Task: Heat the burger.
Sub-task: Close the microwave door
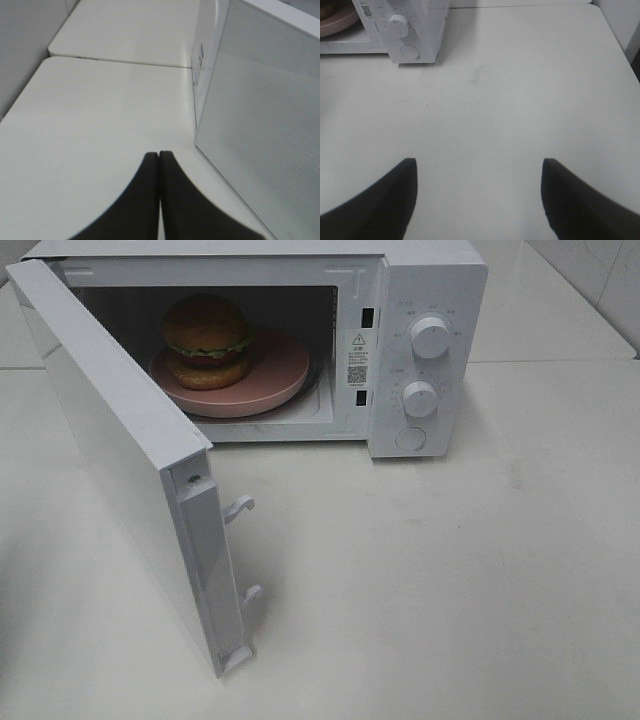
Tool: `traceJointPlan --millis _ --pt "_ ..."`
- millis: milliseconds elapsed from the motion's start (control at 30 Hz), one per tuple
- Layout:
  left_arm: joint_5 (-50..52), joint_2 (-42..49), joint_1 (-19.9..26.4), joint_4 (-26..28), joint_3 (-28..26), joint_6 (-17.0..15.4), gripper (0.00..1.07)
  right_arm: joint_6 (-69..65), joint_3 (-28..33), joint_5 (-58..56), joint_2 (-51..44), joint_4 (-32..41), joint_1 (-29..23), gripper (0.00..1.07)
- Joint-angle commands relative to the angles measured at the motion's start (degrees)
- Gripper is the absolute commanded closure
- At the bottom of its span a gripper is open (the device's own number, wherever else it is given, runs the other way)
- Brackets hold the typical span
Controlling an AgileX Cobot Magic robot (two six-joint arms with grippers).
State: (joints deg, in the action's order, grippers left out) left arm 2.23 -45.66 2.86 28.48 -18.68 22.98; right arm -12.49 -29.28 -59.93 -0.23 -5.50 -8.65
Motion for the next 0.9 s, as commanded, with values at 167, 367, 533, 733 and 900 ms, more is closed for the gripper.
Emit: traceJointPlan --millis 167,367,533,733,900 --pt "10.83 -0.74 -0.06 -0.80 4.47 -4.35 1.07 0.52 0.06 0.23 -1.49 0.06 0.46 0.39" --pt "14.73 -3.27 -0.40 -10.08 4.98 -11.86 1.07 0.52 0.06 0.23 -1.49 0.06 0.46 0.39" --pt "21.77 -9.05 -4.53 -21.54 4.98 -19.48 1.07 0.52 0.06 0.23 -1.49 0.06 0.46 0.39" --pt "29.97 -16.04 -8.65 -29.68 4.98 -24.35 1.07 0.52 0.06 0.23 -1.49 0.06 0.46 0.39" --pt "38.96 -25.04 -11.75 -35.70 4.98 -26.30 1.07 0.52 0.06 0.23 -1.49 0.06 0.46 0.39"
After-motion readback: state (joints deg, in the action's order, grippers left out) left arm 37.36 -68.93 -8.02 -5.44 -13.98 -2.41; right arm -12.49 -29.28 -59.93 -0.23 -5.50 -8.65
